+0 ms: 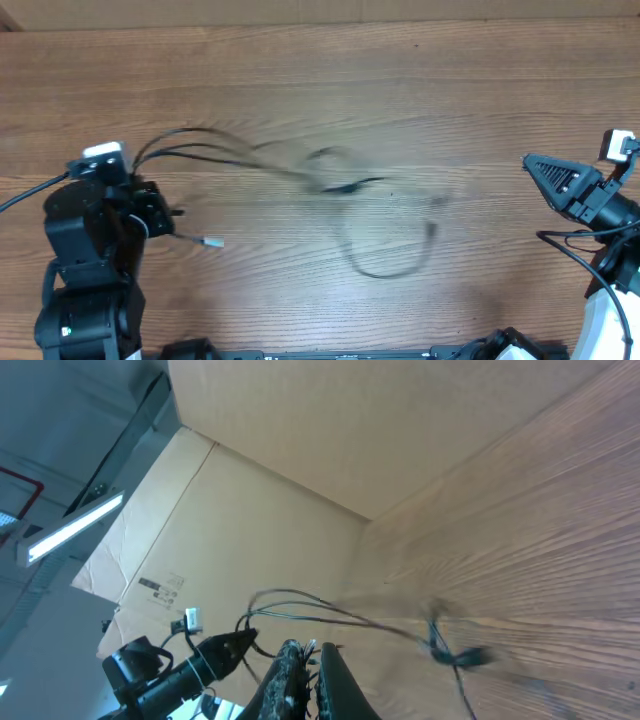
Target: Untangle cables
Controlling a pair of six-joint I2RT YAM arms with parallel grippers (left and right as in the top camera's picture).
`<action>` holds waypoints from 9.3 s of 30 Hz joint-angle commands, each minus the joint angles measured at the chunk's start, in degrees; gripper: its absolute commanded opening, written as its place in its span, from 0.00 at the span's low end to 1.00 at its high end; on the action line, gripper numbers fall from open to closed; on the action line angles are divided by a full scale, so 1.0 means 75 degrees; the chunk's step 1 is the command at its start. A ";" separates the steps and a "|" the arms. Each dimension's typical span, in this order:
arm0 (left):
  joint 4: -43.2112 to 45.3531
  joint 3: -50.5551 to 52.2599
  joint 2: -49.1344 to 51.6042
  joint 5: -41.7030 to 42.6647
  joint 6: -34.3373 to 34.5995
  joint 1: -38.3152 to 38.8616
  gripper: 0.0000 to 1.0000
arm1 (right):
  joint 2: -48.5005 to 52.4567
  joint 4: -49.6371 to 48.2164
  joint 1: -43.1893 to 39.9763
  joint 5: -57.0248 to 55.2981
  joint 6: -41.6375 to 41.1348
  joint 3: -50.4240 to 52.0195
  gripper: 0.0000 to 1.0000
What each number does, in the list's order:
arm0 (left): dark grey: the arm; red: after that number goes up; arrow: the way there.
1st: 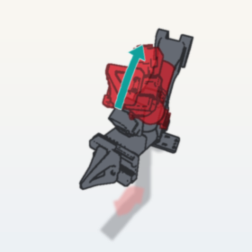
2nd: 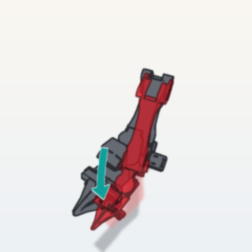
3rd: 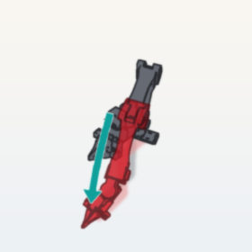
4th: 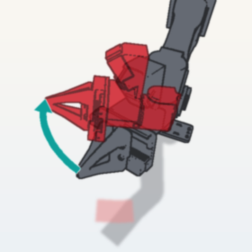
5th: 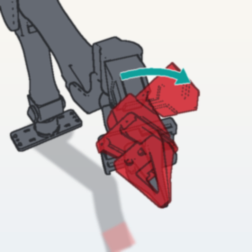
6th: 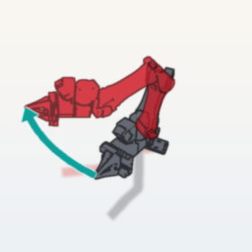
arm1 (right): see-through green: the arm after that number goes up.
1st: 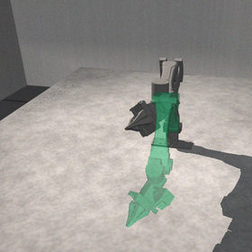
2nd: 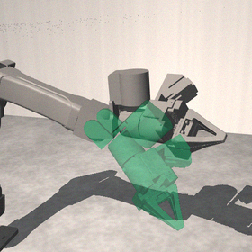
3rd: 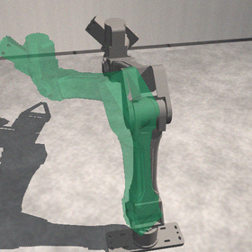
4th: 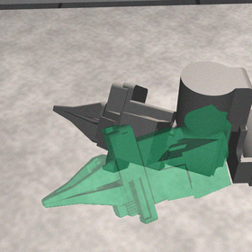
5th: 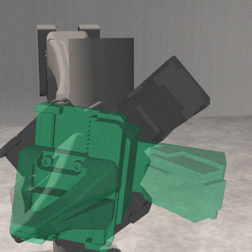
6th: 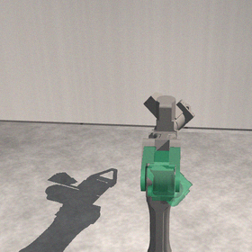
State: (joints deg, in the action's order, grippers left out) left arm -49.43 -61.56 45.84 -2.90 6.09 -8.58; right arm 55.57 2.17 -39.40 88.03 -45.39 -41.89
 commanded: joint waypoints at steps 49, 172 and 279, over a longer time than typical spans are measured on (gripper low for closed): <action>-0.0551 -0.0064 0.2544 0.1886 -0.0635 0.3060 0.04 | -0.0020 -0.0026 0.0504 0.0251 0.0463 -0.0111 0.98; 0.2640 -0.2879 0.4433 0.2725 -0.2949 0.4989 0.04 | -0.0041 -0.1043 0.5053 -0.0766 -0.1070 -0.0114 0.86; 0.0592 -0.2876 0.3888 0.3599 0.2416 0.5100 0.04 | -0.0026 0.1498 0.9058 -1.0019 0.4526 -0.0111 0.17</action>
State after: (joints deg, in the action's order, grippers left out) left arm -45.41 -82.54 75.96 22.33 25.26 29.65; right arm 55.68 13.54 28.23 13.72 -11.81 -42.11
